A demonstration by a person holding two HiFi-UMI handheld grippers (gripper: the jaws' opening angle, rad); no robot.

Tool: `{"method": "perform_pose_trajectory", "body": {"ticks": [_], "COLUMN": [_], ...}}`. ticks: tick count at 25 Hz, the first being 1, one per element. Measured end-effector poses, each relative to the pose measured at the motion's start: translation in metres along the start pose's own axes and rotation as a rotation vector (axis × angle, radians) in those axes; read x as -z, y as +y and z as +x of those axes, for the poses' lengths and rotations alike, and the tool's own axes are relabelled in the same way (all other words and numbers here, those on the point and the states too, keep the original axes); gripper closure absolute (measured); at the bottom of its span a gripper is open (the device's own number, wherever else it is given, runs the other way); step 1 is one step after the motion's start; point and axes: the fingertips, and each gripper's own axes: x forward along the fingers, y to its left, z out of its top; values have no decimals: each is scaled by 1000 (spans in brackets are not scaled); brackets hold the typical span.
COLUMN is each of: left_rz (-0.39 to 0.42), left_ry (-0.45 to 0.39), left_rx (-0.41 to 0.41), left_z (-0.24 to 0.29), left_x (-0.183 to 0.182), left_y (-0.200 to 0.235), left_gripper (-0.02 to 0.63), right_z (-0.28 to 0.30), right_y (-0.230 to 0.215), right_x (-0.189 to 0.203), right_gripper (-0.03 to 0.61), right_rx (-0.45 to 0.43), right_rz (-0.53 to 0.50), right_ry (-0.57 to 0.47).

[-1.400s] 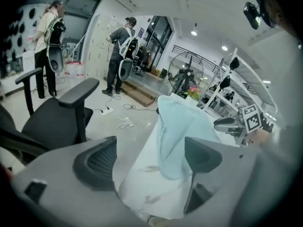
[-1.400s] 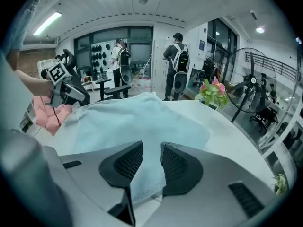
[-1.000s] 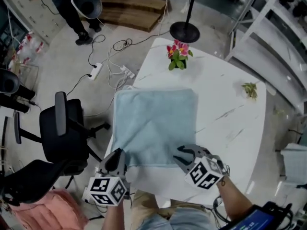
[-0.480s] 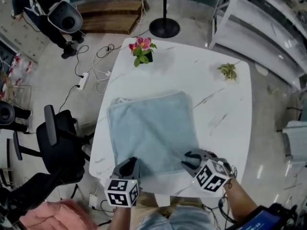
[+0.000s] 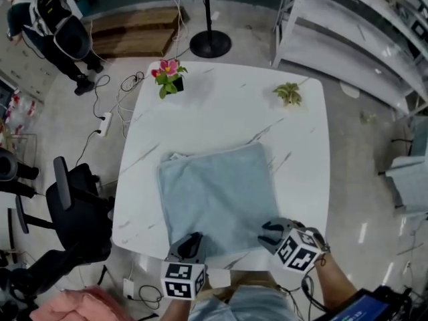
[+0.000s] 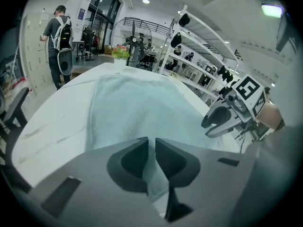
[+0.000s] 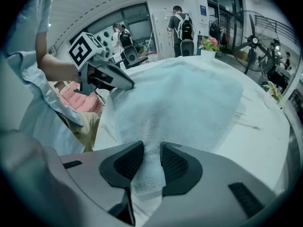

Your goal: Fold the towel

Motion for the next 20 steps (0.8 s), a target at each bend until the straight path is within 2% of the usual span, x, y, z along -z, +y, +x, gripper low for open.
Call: {"method": "perform_pose_trajectory", "body": {"ticks": [3, 6, 8, 12, 16, 20], "left_rz": [14, 46, 69, 99, 120, 103], "left_ry": [-36, -113, -168, -236, -258, -231], "left_rx": [33, 67, 78, 94, 107, 114], "left_z": [-5, -18, -28, -47, -57, -63], "left_x": [-16, -46, -65, -89, -87, -70], "left_y": [-18, -26, -26, -18, 0, 11], "left_gripper": [538, 528, 523, 523, 525, 525], "right_z": [-16, -54, -74, -71, -41, -33], "right_y": [-7, -36, -56, -69, -61, -59], "right_x": [-12, -35, -38, -4, 29, 37], "right_gripper": [373, 373, 371, 371, 368, 360], "right_rx": [0, 55, 111, 192, 175, 161], "right_rz": [99, 288, 385, 560, 760, 904], "right_ry": [-83, -265, -329, -307, -298, -348]}}
